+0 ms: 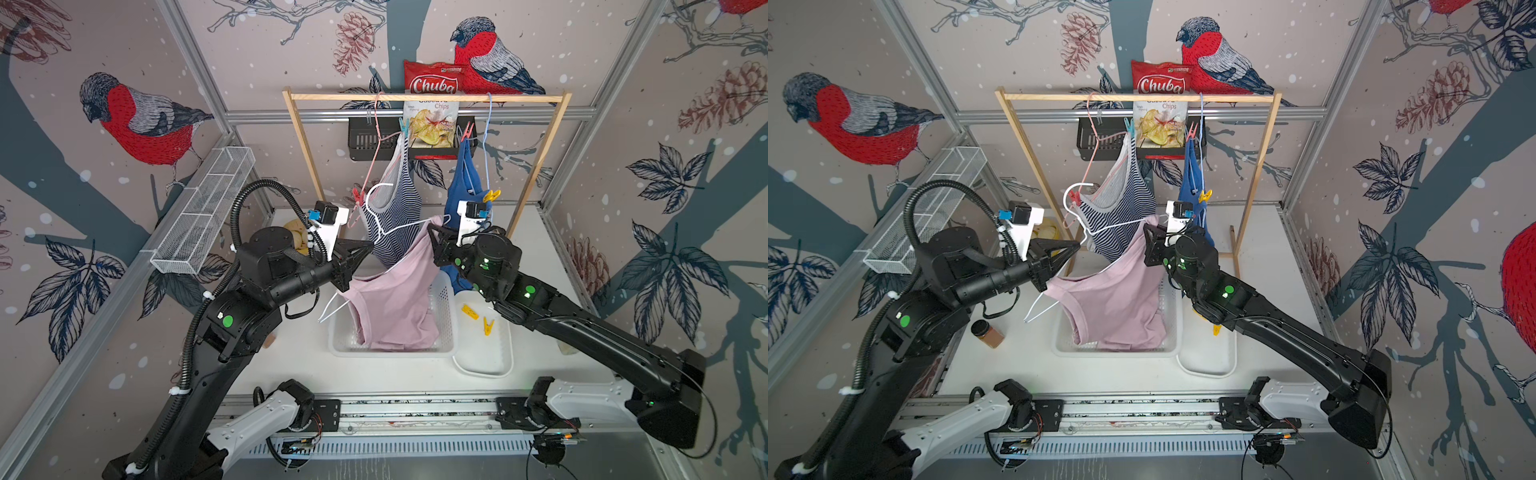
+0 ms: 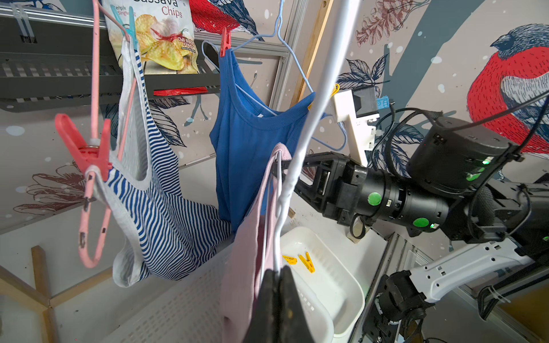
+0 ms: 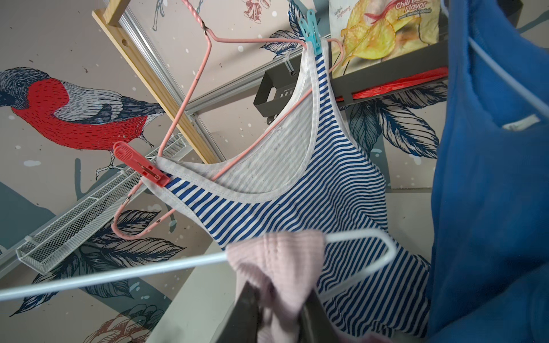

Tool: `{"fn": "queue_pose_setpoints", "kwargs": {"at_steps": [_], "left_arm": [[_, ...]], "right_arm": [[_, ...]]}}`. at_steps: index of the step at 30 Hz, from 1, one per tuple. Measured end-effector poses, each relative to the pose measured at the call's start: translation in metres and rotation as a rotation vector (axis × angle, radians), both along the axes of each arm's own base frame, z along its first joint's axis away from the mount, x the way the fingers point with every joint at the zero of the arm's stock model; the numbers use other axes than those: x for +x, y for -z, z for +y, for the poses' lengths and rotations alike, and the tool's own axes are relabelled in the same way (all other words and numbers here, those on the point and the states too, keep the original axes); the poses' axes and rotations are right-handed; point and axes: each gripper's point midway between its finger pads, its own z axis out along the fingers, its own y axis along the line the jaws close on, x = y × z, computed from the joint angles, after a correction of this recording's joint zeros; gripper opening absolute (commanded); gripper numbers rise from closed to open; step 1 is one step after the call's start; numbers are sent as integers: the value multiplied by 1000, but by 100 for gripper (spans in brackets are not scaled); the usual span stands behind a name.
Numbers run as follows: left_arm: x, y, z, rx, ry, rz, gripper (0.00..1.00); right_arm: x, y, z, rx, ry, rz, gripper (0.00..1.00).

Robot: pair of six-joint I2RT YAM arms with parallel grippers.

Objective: Remove the clothespins securing tank tops to the hanger
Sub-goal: Remove the tank top from the hanger.

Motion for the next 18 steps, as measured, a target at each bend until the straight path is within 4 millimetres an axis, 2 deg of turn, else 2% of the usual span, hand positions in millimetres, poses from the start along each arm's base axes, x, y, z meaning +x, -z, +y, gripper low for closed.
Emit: {"fn": "queue_pose_setpoints", "kwargs": {"at_steps": [3,9,14,18], "left_arm": [[3,3,-1,5,-2,8,0],[9,10,3,43,-39,3,0],[8,18,8,74,-56,-5,0],[5,21,12,93,-57,-24,0]], "right_arm": [[1,2,-3,18,-11,15,1],[5,-5,-19,68,-24,22,0],[17,-14,-41,137,13,26,0],[24,-13,-50,159,41,40,0]]}}
